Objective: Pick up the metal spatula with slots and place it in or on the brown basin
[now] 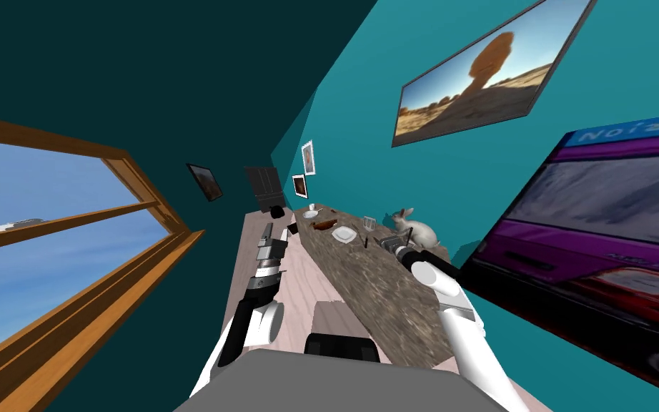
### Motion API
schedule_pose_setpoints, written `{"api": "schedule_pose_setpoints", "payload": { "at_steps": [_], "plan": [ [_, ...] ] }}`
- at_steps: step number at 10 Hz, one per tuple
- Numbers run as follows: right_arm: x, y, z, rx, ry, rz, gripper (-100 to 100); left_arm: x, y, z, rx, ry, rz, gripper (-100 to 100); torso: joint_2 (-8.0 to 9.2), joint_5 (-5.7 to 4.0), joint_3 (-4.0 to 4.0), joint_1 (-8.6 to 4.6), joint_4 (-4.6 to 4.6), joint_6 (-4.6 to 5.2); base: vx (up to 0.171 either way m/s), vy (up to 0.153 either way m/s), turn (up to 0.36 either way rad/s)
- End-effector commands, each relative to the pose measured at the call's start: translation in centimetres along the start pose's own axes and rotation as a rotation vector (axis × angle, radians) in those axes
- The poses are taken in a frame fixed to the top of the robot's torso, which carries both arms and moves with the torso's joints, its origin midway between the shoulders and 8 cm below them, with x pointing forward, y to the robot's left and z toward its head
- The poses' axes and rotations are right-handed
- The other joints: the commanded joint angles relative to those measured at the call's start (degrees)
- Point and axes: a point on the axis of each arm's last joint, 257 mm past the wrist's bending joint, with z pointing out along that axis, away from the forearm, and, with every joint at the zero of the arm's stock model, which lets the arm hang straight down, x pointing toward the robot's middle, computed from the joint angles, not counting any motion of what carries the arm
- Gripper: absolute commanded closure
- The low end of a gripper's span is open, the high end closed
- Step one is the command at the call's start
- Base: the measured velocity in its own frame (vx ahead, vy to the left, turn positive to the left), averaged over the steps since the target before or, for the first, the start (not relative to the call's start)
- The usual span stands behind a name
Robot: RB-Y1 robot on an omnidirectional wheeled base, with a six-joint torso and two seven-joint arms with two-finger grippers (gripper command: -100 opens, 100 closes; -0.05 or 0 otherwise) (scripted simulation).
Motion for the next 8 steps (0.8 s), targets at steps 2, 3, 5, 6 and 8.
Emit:
{"api": "schedule_pose_setpoints", "payload": {
  "at_steps": [2,3,5,6,8],
  "plan": [
    [-1.7,-1.3,0.3,0.043,-0.045,0.094,-100,0.0,0.0,0.0,0.0,0.0,0.0,0,0.02,0.0,0.01,0.0,0.0,-0.01,0.077,0.005,0.133],
    [-2.1,-1.8,0.4,0.057,-0.057,0.124,-100,0.0,0.0,0.0,0.0,0.0,0.0,0,0.06,0.0,0.03,-0.01,0.01,0.01,0.076,0.0,0.082],
    [-3.0,-3.6,0.7,0.093,-0.082,0.195,-100,0.0,0.0,0.0,0.0,0.0,0.0,0,0.01,-0.01,0.01,-0.07,0.0,0.0,0.105,-0.028,0.118],
    [-2.9,-3.3,0.5,0.082,-0.075,0.175,-100,0.0,0.0,0.0,0.0,0.0,0.0,0,-0.05,-0.02,-0.03,-0.13,-0.01,0.01,0.052,-0.02,0.025],
    [-3.1,-2.5,1.6,0.067,-0.078,0.182,-100,0.0,0.0,0.0,0.0,0.0,0.0,0,0.27,-0.01,0.15,-0.05,0.05,0.03,-0.017,-0.009,0.07]
  ]
}}
